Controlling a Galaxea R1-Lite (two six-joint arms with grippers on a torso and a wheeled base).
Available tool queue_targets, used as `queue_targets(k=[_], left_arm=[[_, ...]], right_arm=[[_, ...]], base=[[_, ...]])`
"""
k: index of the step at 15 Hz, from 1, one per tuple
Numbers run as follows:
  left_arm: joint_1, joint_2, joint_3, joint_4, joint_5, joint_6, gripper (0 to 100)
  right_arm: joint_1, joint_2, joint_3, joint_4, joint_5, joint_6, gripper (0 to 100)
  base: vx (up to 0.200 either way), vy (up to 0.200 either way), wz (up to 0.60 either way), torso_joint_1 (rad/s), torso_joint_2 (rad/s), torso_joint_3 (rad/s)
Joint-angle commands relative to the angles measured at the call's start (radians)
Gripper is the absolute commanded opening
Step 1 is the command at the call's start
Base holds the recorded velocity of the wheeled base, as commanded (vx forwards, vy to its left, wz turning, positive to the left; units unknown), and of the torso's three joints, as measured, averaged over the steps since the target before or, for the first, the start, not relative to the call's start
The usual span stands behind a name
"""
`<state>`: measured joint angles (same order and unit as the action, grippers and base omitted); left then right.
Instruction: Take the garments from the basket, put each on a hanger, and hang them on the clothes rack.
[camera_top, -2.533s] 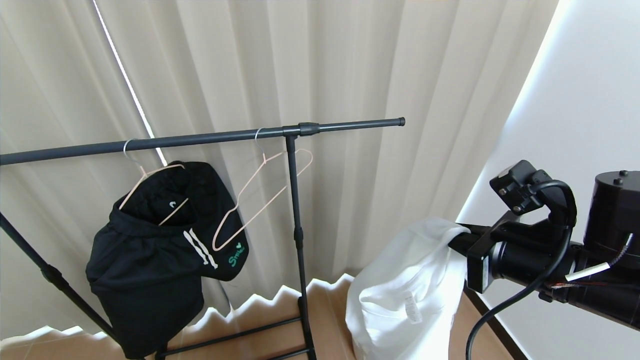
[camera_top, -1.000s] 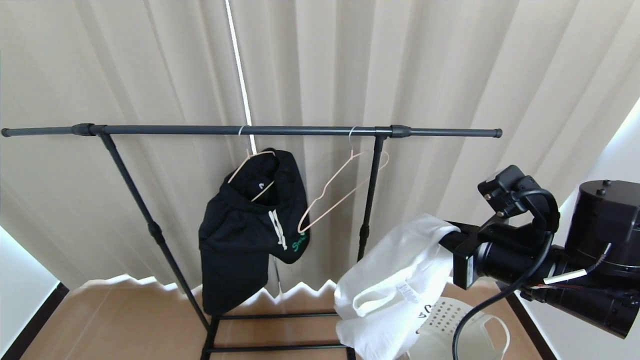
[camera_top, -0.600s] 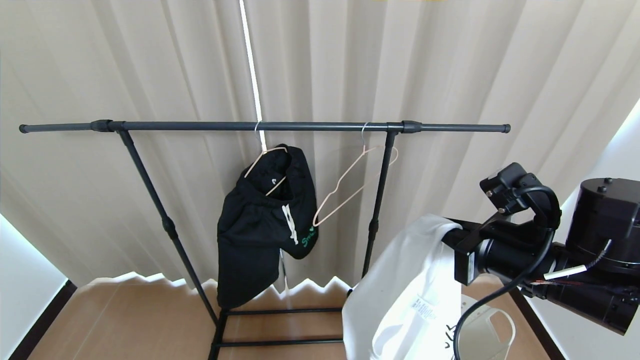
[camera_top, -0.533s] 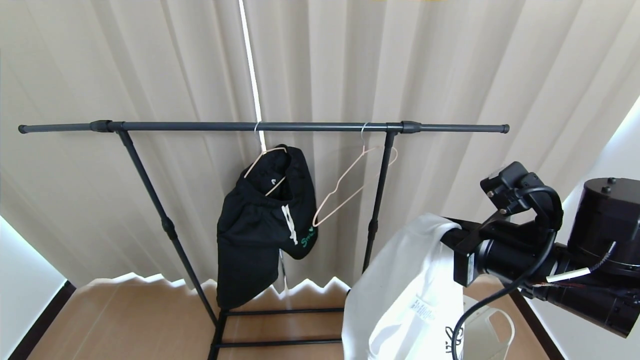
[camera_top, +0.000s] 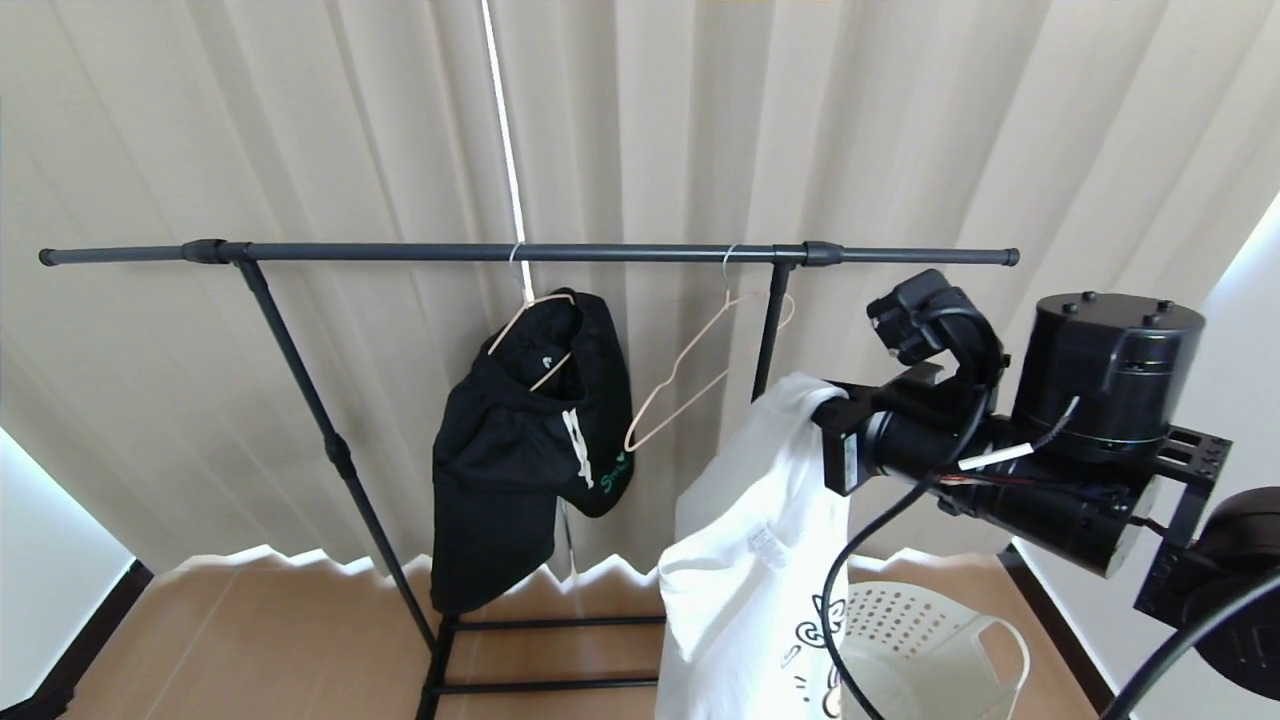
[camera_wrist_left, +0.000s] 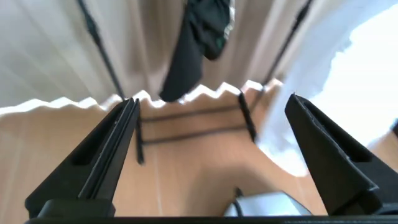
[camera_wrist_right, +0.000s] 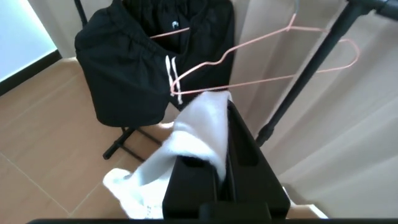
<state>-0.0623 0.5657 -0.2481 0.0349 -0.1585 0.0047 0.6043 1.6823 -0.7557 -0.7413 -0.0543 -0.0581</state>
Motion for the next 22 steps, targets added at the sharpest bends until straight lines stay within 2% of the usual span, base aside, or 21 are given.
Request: queue_targets(k=[1,3,5,8,12,14,16,20,21,22], left_arm=[[-0.254,0.433,-0.189,-0.001,-0.052,-0.054,100],[-0.429,0.574,-0.217,-0.063,-0.039,-0.049,100],[-0.511,0.714,-0.235,-0.162,-0.039,-0.049,100],[-0.548,0.944,-0.295,-0.277,-0.038,-0.048,100],[-0.594,1.146,-0.373,-0.348,-0.038,-0.057,100],[-0.613,1.194,-0.373,-0.394,-0.038,-0.071,100],[-0.640,1.254,-0.373,-0.486,-0.018,-0.104,100],[-0.657,1.290,-0.384,-0.518,0.007,-0.121,100],[-0.657,1.300,-0.398,-0.518,0.016,-0.146,100],[-0.657,1.307,-0.416,-0.527,0.031,-0.213,100]], right_arm=[[0.014,0.069,-0.028,-0.012,-0.007,0.006,0],[0.032,0.076,-0.050,-0.009,-0.009,0.009,0],[0.057,0.091,-0.062,-0.007,-0.009,0.009,0],[0.083,0.122,-0.065,-0.015,-0.029,0.012,0],[0.103,0.117,-0.057,-0.015,-0.033,0.014,0],[0.103,0.114,-0.054,-0.015,-0.042,0.014,0],[0.137,0.097,-0.042,-0.015,-0.047,0.014,0],[0.183,0.066,-0.014,-0.015,-0.067,0.014,0],[0.190,0.056,-0.001,-0.015,-0.067,0.012,0],[0.206,0.046,0.007,-0.015,-0.068,0.012,0]], base=[[0.000,0.000,0.00,0.000,0.00,0.000],[0.000,0.000,0.00,0.000,0.00,0.000],[0.000,0.000,0.00,0.000,0.00,0.000],[0.000,0.000,0.00,0.000,0.00,0.000],[0.000,0.000,0.00,0.000,0.00,0.000],[0.000,0.000,0.00,0.000,0.00,0.000],[0.000,0.000,0.00,0.000,0.00,0.000],[0.000,0.000,0.00,0.000,0.00,0.000],[0.000,0.000,0.00,0.000,0.00,0.000],[0.000,0.000,0.00,0.000,0.00,0.000]])
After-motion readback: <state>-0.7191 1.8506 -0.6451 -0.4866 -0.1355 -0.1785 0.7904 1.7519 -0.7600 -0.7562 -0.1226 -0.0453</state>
